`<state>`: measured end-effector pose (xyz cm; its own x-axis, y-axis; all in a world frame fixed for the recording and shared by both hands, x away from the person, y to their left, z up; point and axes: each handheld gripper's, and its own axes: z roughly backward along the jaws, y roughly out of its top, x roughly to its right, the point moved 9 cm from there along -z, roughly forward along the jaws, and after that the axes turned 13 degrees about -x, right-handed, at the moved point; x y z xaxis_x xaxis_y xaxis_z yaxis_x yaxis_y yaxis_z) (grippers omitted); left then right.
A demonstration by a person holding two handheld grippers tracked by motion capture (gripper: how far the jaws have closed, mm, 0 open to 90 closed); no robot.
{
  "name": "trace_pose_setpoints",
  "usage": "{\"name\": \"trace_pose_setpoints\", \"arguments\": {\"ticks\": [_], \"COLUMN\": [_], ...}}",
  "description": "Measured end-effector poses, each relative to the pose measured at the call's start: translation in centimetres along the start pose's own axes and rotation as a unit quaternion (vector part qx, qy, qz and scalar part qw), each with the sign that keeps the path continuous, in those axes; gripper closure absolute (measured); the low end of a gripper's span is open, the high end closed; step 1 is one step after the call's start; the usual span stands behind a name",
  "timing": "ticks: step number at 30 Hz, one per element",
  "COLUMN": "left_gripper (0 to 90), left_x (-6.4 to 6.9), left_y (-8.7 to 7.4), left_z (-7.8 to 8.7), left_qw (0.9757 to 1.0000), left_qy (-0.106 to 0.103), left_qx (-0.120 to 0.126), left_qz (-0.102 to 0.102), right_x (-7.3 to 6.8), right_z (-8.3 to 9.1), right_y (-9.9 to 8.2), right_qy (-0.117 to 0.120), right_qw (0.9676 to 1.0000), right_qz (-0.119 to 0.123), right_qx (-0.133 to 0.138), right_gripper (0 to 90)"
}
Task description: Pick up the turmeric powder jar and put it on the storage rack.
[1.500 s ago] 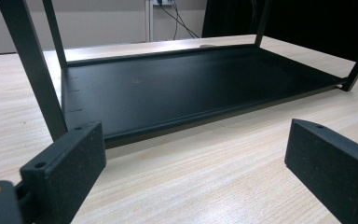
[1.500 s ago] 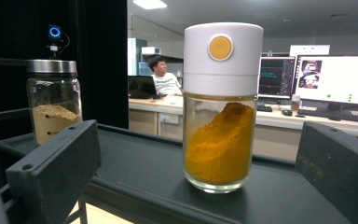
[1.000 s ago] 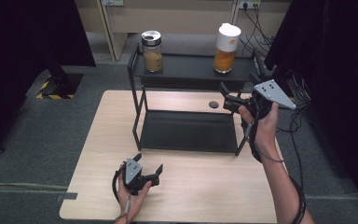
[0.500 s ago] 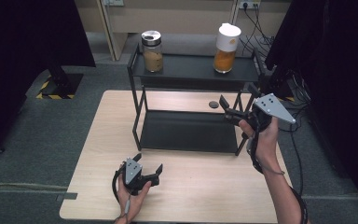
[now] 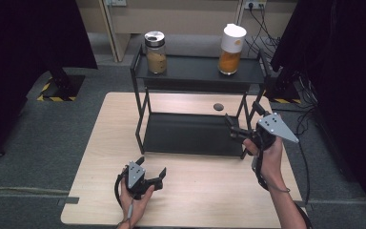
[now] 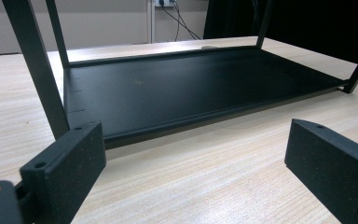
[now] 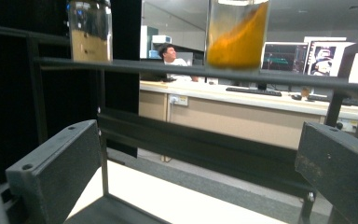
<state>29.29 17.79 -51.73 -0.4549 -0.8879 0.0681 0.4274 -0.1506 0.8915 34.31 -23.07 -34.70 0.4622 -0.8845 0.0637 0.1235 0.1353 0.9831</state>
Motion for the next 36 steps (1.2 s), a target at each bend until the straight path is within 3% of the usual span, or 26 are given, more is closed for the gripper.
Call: {"name": "trace_pose_setpoints", "arguments": {"ticks": [21,28,36], "left_gripper": [4.2,4.2,4.2], "left_x": [0.0,0.0,0.0], "left_y": [0.0,0.0,-0.1], "left_z": [0.1,0.1,0.2], "left_qw": [1.0000,1.0000,1.0000], "left_qy": [0.001,0.002,0.001], "left_qx": [0.000,0.001,0.003], "left_qz": [0.002,0.002,0.007], "right_x": [-0.9,-1.3,-1.4], "right_z": [0.8,1.2,1.7], "right_y": [-8.0,-11.1,-13.8], "right_qy": [0.003,-0.025,-0.041], "right_qw": [0.9982,0.9969,0.9951], "right_qz": [0.007,-0.004,-0.023], "right_qx": [-0.060,-0.074,-0.087], "right_gripper": [0.3,0.4,0.4]}}
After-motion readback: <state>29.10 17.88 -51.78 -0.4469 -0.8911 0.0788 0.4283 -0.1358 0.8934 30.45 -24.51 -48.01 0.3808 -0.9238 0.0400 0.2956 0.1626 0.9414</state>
